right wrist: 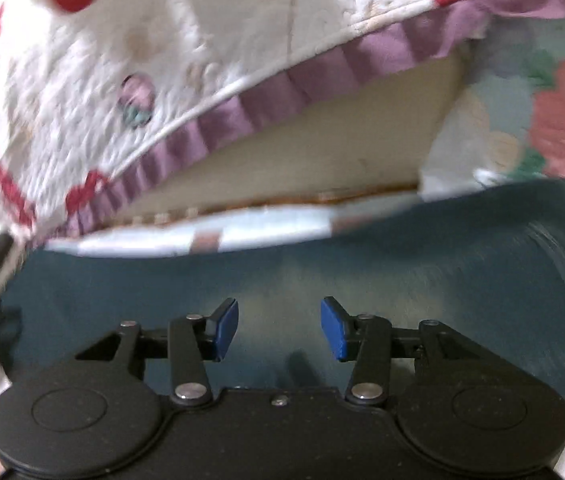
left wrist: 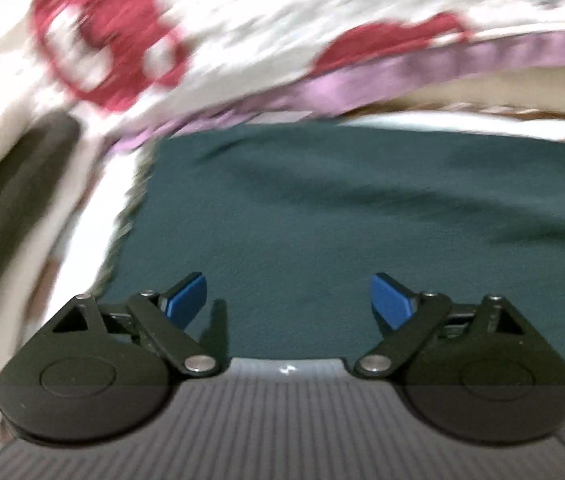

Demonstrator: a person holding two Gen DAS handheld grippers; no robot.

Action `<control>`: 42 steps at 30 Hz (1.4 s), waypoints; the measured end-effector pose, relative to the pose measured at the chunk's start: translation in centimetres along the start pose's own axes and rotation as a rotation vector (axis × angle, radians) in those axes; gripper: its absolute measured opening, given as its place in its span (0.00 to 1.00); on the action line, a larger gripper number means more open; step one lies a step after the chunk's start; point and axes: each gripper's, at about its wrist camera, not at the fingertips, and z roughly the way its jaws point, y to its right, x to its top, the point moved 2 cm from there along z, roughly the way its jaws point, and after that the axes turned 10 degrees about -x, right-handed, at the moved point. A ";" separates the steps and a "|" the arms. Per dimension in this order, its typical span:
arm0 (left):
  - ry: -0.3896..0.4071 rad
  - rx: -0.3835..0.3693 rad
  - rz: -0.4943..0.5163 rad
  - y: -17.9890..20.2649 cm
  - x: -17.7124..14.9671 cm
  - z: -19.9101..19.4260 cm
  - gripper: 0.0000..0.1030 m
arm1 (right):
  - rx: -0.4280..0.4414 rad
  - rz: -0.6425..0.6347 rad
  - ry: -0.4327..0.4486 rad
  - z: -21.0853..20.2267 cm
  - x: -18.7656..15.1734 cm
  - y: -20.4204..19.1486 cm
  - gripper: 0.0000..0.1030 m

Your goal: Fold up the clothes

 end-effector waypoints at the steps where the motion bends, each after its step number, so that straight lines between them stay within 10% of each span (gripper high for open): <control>1: 0.000 -0.038 0.021 1.6 0.4 0.2 0.87 | -0.021 -0.047 0.006 -1.0 -1.7 -0.1 0.50; 10: 0.001 -0.378 0.206 16.4 3.5 1.7 0.87 | -0.371 -0.658 0.068 -1.3 -8.6 -4.8 0.51; 16: -0.086 -0.390 0.161 19.1 3.8 4.6 0.88 | -0.347 -0.479 0.155 -1.0 -5.3 -2.1 0.24; 21: -0.107 -0.360 0.226 18.6 1.9 4.3 0.89 | -0.286 -0.172 0.049 -0.5 -3.6 2.4 0.20; 31: -0.165 -0.228 0.047 11.7 1.2 2.2 0.90 | -0.257 -0.142 -0.026 -1.9 -4.8 2.9 0.21; 42: 0.044 0.125 -0.560 -9.5 -6.5 -8.7 0.87 | -0.272 -0.164 0.045 -2.2 -5.5 2.5 0.32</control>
